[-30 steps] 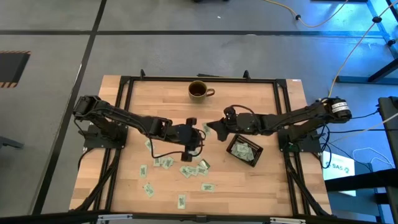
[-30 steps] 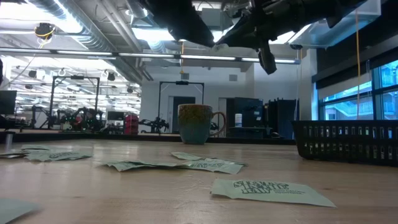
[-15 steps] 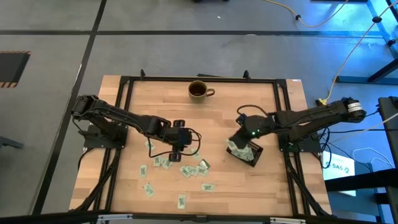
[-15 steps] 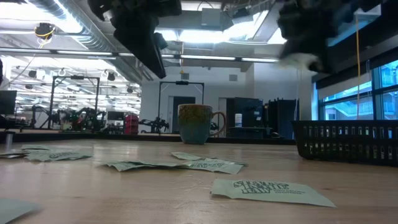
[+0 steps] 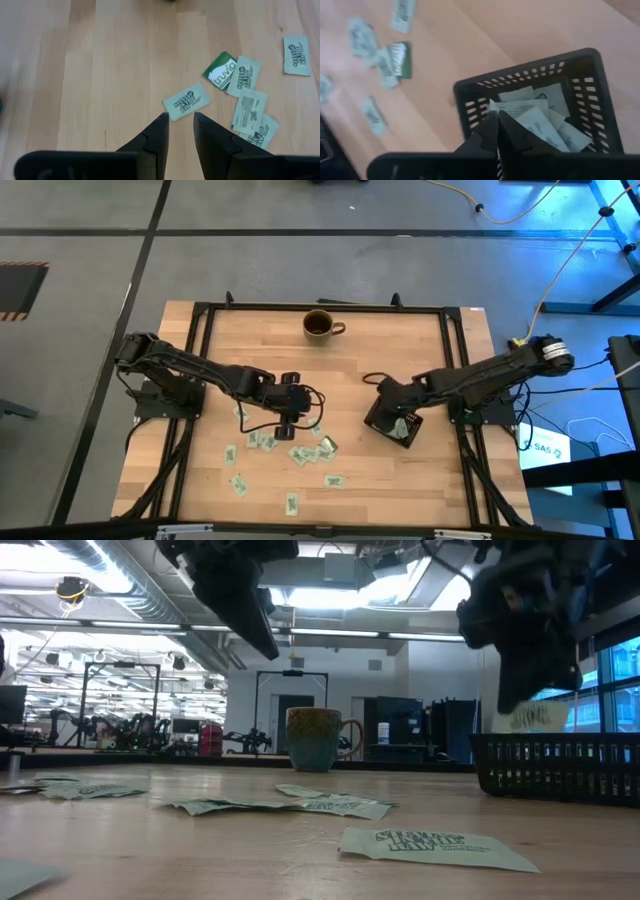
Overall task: Pick and place Stevia / Truvia into bins
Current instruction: Put the stevia packet into the black bin
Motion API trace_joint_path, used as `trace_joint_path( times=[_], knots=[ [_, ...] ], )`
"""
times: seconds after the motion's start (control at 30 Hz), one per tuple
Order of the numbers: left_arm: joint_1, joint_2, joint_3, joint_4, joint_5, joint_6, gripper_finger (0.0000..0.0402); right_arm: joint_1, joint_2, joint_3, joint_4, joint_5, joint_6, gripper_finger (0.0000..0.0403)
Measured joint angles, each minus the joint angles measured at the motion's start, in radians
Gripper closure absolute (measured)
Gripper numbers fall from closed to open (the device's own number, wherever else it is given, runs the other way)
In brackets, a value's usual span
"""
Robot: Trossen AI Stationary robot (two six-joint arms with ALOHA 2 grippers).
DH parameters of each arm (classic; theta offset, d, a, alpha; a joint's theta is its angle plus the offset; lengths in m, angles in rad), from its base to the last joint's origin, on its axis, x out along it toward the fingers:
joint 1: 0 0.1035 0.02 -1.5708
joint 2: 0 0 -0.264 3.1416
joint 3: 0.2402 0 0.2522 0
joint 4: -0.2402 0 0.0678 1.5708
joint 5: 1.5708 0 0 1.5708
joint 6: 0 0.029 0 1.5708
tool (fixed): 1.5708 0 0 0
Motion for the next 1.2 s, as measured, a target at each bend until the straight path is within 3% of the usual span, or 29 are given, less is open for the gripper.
trace_joint_path(
  times=[0.23, 0.47, 0.8, 0.97, 1.2],
  knots=[
    [0.0, 0.0, 0.001, 0.028, 0.0, 0.0, 0.032, 0.0, 0.089, 0.0, -0.001, 0.0, -0.049, 0.04],
    [0.0, 0.001, 0.001, 0.042, 0.0, 0.024, 0.032, 0.0, 0.099, 0.0, -0.004, 0.0, -0.046, 0.0394],
    [0.0, 0.001, 0.001, 0.046, 0.0, 0.035, 0.032, -0.011, 0.091, 0.0, -0.105, 0.028, 0.037, 0.0292],
    [0.0, 0.001, 0.001, 0.045, 0.0, 0.035, 0.0323, -0.01, 0.052, 0.039, -0.123, 0.064, 0.032, 0.0274],
    [0.001, 0.001, 0.001, 0.045, 0.0, 0.027, 0.0325, -0.01, 0.034, 0.263, -0.102, 0.113, -0.286, 0.0273]
  ],
)
